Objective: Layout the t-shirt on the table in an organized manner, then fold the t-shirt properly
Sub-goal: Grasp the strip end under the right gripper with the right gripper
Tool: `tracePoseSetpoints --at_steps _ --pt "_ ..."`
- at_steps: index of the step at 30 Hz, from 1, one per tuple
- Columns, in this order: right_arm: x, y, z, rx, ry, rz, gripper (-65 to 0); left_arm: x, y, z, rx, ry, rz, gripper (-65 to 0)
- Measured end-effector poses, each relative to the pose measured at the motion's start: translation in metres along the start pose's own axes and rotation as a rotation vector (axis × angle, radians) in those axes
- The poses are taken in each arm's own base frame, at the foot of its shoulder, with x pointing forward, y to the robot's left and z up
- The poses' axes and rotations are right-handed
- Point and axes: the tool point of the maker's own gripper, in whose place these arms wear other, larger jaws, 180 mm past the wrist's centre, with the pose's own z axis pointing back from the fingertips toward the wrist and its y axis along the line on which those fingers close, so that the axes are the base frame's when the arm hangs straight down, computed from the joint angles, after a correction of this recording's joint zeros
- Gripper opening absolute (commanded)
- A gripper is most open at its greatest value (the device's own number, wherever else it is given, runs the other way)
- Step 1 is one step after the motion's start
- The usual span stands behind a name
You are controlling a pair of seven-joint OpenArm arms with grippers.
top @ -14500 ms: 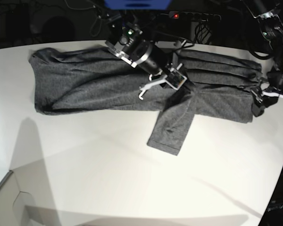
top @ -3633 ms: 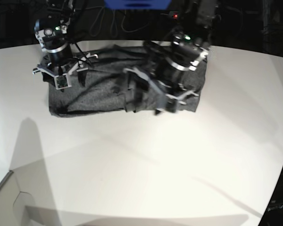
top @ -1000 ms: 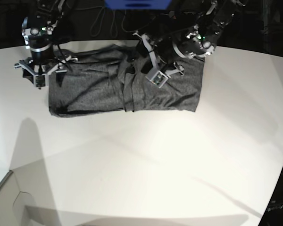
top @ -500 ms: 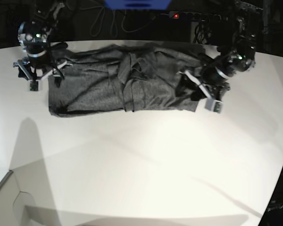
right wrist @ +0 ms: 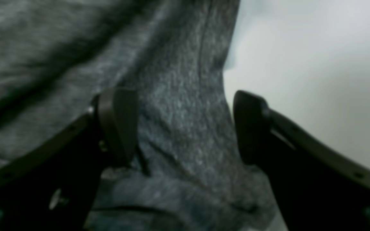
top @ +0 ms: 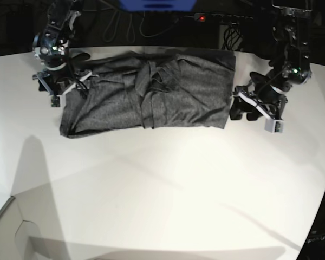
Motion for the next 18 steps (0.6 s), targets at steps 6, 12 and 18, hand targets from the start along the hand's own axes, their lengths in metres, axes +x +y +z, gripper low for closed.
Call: tracePoseSetpoints --at_steps 6,12,18 --pt "0.003 0.014 -0.003 0.035 -0.002 0.020 -43.5 -0.002 0.017 0.009 0.045 -0.008 0.030 -32.8" --pt "0.013 0.009 -0.007 0.019 -0.012 0.018 -65.0 -0.004 0.041 0.023 0.111 -0.020 0.058 -32.8" --pt "0.034 0.002 0.007 -0.013 -0.066 0.055 -65.0 -0.013 0.049 0.029 0.133 -0.007 0.071 -32.8"
